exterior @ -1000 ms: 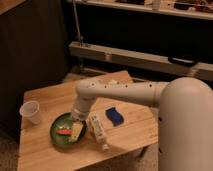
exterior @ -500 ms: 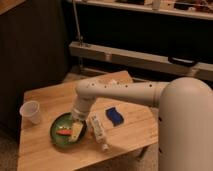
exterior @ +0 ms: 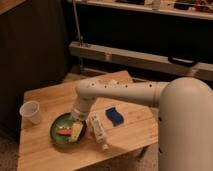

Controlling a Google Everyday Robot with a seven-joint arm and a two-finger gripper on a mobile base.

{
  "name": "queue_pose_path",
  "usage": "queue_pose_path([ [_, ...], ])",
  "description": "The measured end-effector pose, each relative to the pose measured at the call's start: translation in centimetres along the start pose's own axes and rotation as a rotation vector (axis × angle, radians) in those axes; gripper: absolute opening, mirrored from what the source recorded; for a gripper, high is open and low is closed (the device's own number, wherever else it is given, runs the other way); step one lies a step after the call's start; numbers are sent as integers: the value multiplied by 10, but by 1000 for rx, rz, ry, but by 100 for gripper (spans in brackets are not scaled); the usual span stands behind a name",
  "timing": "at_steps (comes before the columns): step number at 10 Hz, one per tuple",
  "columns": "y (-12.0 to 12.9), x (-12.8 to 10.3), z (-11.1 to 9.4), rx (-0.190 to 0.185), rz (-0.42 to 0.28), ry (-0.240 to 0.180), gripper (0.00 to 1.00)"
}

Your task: Move the arm in a circular motion

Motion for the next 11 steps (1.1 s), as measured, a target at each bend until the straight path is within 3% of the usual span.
queue_pose_path([
  [8,0,-1,-2,9,-6,6,80],
  [11,4,-13,-27,108,-67,80,80],
])
